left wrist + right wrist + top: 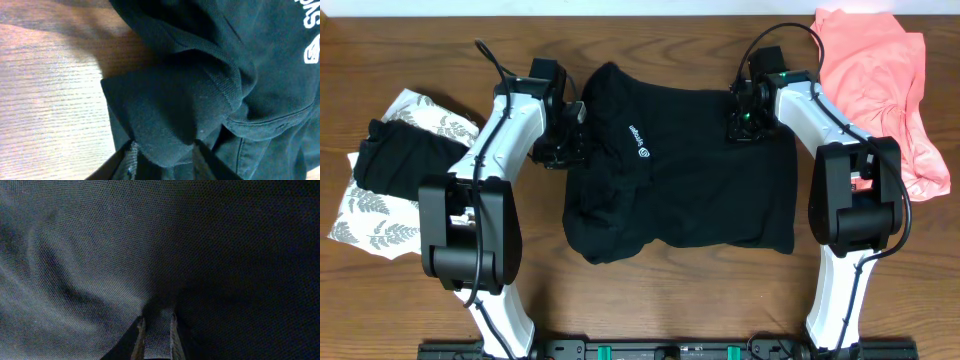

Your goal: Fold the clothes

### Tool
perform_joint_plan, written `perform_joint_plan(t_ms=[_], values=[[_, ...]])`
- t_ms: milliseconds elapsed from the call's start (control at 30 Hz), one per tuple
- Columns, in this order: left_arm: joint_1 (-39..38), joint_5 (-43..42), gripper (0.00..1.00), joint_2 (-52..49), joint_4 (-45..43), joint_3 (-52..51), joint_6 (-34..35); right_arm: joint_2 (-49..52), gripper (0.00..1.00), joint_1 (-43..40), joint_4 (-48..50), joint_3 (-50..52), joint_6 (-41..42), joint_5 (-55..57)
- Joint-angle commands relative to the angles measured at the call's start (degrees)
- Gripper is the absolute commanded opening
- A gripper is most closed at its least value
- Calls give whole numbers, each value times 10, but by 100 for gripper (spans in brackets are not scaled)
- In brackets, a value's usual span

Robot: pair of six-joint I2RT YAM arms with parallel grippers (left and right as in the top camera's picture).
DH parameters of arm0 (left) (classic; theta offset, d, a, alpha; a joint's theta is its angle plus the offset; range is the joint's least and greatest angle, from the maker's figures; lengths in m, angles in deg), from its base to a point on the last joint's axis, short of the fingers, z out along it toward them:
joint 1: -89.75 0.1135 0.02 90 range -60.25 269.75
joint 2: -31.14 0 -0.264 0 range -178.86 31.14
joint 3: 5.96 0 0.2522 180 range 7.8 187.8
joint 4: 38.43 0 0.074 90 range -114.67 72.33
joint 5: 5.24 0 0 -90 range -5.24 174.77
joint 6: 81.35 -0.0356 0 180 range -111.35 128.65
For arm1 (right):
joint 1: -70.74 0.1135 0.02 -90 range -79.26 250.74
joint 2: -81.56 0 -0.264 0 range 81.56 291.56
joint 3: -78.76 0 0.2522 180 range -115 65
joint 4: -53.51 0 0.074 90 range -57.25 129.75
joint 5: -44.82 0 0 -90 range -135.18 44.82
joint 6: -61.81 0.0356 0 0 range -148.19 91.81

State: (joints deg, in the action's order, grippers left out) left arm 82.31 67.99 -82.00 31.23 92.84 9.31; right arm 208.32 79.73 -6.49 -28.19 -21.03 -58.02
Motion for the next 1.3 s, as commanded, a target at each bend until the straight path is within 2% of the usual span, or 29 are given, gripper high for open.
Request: perform_joint_plan(t_ms=[0,200,533,633,700,767,967,1100,1200,1267], values=[[1,-8,40,7,1,0,5,9,17,3,-3,2,-6,10],[1,-8,42,7,-12,-30,7,9,16,3,-3,2,-7,10],[3,-8,42,8,-119,-76,59,9,15,3,-9,2,-21,10],[3,-8,34,9,-135,-76,61,9,15,3,-9,2,-21,10],[3,-7,23,12,-146,-76,61,9,15,3,-9,2,-21,10],[5,-4,7,17,-159,-76,61,9,15,3,-9,2,-21,10],[33,44,6,43,-187,-76,61,9,15,3,-9,2,-21,10],[66,49,6,69,-216,-76,61,9,15,3,-9,2,-21,10],[89,43,6,80,-235,-75,61,9,15,3,-9,2,-21,10],[97,-4,6,80,-227,-75,61,9,16,3,-9,2,-21,10]])
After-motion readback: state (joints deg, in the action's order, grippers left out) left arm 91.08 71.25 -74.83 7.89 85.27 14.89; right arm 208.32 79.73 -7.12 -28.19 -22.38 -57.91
